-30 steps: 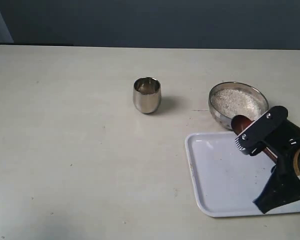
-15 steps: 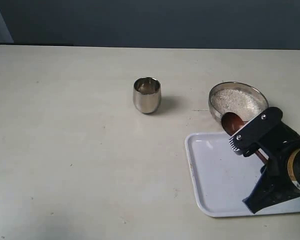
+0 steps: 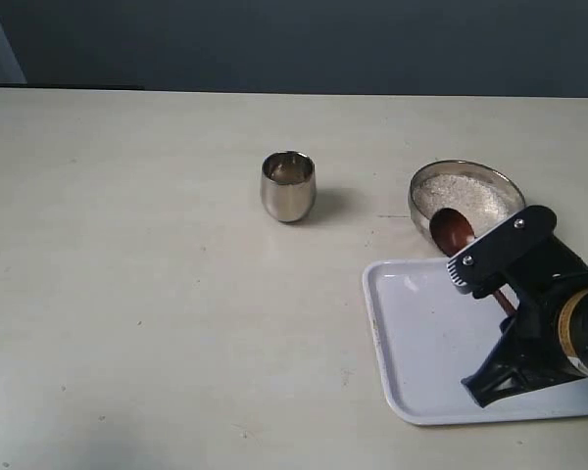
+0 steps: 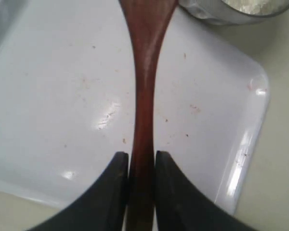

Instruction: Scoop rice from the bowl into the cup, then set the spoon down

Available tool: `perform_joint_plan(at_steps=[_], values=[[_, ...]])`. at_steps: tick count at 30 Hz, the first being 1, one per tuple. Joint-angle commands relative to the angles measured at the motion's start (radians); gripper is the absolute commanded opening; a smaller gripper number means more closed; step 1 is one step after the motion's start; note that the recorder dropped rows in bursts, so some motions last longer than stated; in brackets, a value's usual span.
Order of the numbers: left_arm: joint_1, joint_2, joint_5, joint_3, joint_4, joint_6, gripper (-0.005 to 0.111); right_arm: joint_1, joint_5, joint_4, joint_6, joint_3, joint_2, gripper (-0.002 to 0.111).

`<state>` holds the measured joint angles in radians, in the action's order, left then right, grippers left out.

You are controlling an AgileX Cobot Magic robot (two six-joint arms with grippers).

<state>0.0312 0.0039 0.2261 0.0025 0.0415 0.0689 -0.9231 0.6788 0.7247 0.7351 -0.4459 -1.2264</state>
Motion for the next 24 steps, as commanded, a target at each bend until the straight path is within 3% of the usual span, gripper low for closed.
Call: perform_joint_plan(at_steps=[1,3,5,7,10,16,20,24], values=[[-0.005,-0.004,-0.011,-0.003,-0.002,-0.002,0.000,0.004,-0.004,-0.016,0.002,0.003,-0.006,0.022],[-0.005,-0.004,-0.011,-0.003,-0.002,-0.002,0.000,0.004,-0.002,-0.015,0.002,0.003,-0.006,0.044],[-0.005,-0.004,-0.011,-0.003,0.002,-0.002,0.000,0.004,0.006,-0.014,0.002,0.003,-0.006,0.050],[-0.005,-0.004,-0.011,-0.003,0.002,-0.002,0.000,0.004,0.009,-0.012,0.002,0.003,-0.006,0.049],[-0.005,-0.004,-0.011,-0.003,0.002,-0.002,0.000,0.004,0.009,-0.010,0.002,-0.001,-0.006,0.039],[-0.005,-0.004,-0.011,-0.003,0.002,-0.002,0.000,0.004,0.159,-0.106,0.002,-0.107,-0.001,0.000],[-0.005,-0.004,-0.011,-0.003,0.002,-0.002,0.000,0.004,0.259,-0.180,-0.003,-0.213,0.046,0.000],[-0.005,-0.004,-0.011,-0.003,0.002,-0.002,0.000,0.002,0.238,-0.257,-0.003,-0.313,0.131,0.000]])
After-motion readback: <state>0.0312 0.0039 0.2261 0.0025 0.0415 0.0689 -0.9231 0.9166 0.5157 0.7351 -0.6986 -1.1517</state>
